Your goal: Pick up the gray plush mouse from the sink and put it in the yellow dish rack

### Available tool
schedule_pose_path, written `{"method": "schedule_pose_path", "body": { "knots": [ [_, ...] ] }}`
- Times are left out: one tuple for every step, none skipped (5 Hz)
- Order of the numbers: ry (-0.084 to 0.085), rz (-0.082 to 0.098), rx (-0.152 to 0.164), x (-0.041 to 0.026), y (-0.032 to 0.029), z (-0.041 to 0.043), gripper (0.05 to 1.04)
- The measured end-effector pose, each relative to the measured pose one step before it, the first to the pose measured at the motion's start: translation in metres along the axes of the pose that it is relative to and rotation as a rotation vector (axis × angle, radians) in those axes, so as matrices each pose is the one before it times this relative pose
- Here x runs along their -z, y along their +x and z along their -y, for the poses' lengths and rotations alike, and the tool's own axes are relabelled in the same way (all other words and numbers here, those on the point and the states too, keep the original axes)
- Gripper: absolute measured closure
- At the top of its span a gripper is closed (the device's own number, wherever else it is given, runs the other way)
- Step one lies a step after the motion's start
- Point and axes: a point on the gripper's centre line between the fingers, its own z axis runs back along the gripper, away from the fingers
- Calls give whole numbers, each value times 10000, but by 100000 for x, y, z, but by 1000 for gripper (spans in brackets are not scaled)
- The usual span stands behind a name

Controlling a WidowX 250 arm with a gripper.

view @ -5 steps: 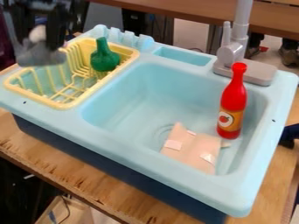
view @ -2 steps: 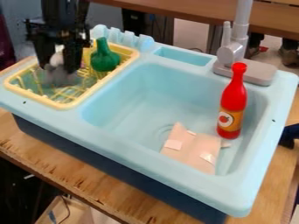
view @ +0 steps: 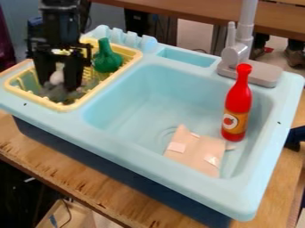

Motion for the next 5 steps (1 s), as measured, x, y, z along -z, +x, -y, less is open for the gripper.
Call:
{"method": "schedule_pose_path", "body": {
  "knots": [
    [-243, 30, 172, 912, -29, 429, 440],
    [-106, 15, 112, 494, -32, 181, 370],
    [-142, 65, -309, -325, -199, 318, 105],
    [386, 900, 355, -3679, -1560, 1810, 79],
    [252, 975, 578, -4943, -1623, 1951, 83]
  ]
}}
